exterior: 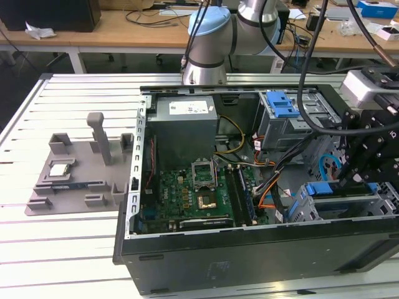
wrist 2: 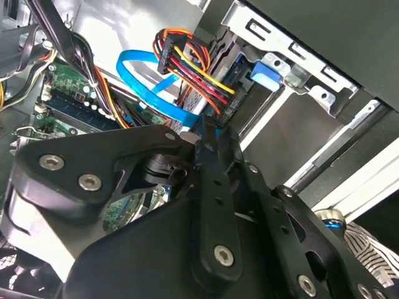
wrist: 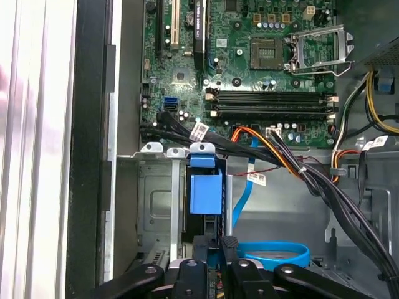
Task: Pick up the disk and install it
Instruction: 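Insert the second disk wire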
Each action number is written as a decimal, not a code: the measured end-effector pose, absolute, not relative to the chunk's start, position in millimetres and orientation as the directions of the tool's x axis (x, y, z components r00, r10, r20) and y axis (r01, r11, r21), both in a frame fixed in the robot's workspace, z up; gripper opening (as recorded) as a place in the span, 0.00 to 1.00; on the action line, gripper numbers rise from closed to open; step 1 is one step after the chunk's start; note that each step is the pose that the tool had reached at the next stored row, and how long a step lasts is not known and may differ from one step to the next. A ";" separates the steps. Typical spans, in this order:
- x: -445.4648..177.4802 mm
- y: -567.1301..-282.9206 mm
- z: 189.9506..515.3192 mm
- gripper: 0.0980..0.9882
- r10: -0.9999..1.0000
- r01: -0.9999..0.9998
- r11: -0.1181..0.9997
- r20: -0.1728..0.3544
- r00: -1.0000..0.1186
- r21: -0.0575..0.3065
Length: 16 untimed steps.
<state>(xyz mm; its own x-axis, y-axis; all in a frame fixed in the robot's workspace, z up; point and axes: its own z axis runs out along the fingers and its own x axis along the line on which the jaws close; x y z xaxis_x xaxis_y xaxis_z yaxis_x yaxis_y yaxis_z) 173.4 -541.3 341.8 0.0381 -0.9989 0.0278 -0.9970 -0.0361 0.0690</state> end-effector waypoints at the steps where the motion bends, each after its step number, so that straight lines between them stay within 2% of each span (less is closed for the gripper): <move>1: 173.4 -541.3 345.1 0.15 -0.999 -0.997 -0.036 0.028 0.038 0.069; 5: 173.3 -537.4 369.8 0.14 -0.999 -0.997 -0.036 0.029 0.038 0.069; 7: 173.4 -536.2 387.2 0.01 -0.999 -0.997 -0.036 0.030 0.038 0.068; 9: 173.4 -536.1 401.4 0.01 -0.999 -0.997 -0.036 0.031 0.038 0.068; 16: 173.4 -536.1 403.3 0.01 -0.999 -0.997 -0.036 0.031 0.038 0.068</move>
